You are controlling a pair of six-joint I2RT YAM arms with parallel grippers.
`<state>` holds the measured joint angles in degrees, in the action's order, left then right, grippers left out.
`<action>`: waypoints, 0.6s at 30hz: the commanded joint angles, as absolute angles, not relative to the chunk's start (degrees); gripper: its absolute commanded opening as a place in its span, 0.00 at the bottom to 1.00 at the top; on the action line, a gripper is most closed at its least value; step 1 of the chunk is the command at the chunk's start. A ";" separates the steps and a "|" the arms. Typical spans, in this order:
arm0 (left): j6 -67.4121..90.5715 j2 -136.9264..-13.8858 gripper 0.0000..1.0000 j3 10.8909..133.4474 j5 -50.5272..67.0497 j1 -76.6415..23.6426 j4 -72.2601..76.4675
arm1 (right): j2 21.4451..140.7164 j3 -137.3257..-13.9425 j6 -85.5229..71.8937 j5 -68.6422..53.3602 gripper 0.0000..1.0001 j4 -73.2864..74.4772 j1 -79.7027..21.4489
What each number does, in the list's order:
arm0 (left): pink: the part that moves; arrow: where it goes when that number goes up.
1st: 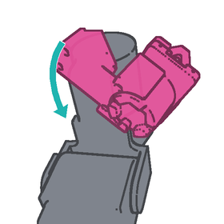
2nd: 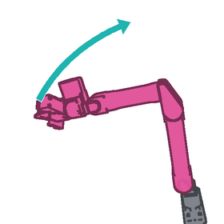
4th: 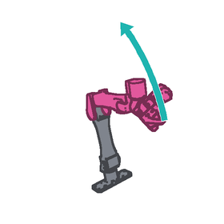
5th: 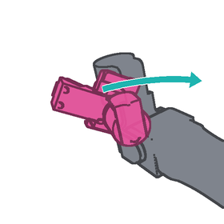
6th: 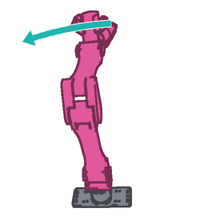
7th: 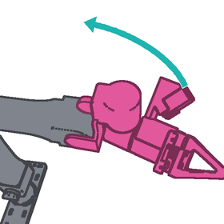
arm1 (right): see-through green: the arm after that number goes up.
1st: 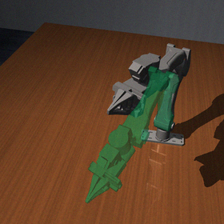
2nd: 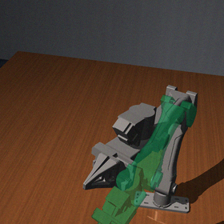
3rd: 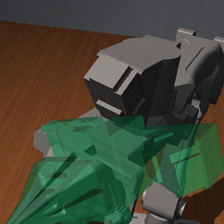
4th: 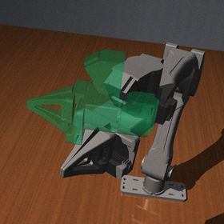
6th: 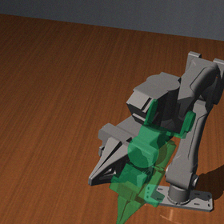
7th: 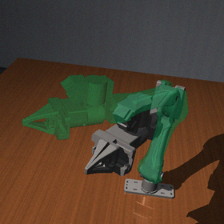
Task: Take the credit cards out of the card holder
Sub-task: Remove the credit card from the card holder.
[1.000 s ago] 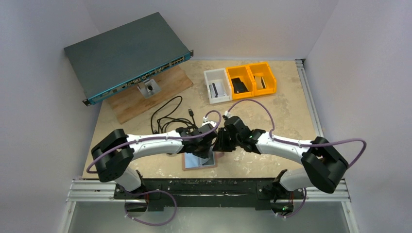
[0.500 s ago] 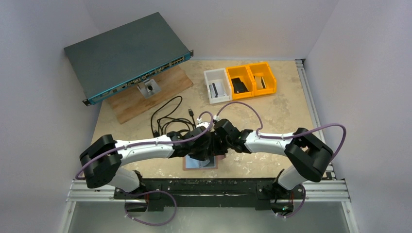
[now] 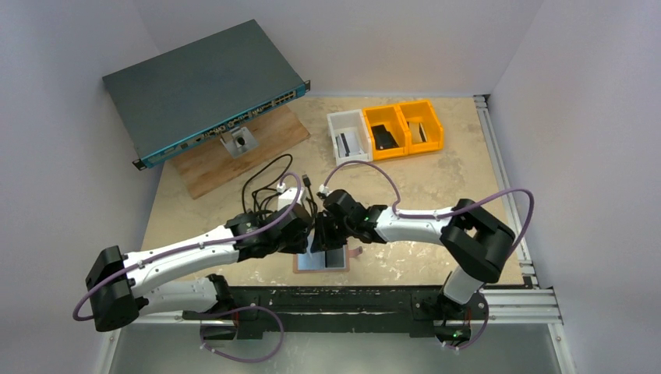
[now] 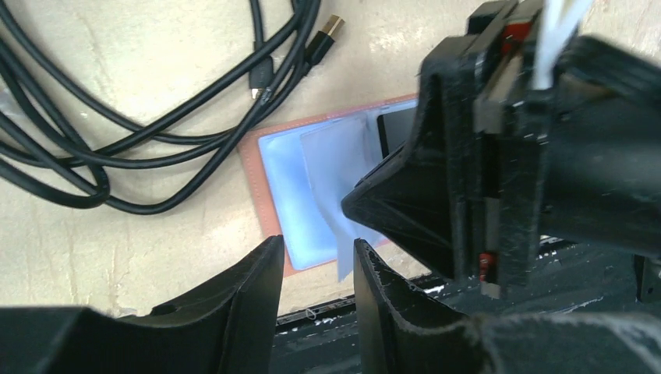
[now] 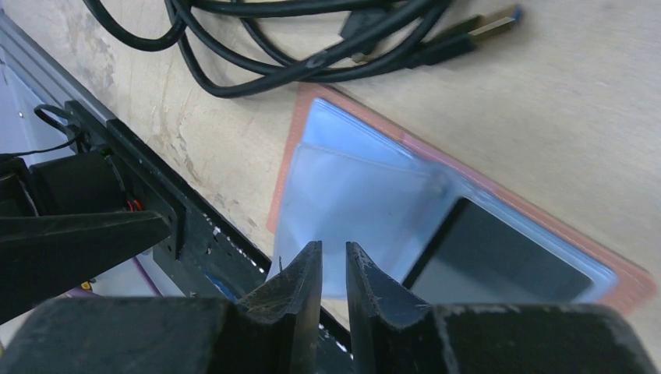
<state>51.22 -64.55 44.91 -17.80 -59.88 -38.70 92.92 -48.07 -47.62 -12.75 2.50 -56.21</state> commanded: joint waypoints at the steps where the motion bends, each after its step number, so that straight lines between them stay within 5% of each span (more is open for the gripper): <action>1: 53.18 -61.78 0.38 43.95 -20.38 -59.16 -41.44 | 97.31 -53.12 -45.10 -14.30 0.17 3.30 -57.73; 10: 52.83 -63.91 0.37 43.57 -13.74 -58.71 -36.14 | 99.80 -54.44 -44.38 -14.31 0.16 4.65 -57.70; 18: 53.03 -67.13 0.37 42.41 -2.12 -55.10 -26.58 | 87.56 -49.76 -47.24 -5.78 0.21 9.86 -54.78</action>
<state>51.94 -65.80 43.46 -9.58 -57.52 -34.09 95.18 -52.07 -46.02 -11.51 6.87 -57.14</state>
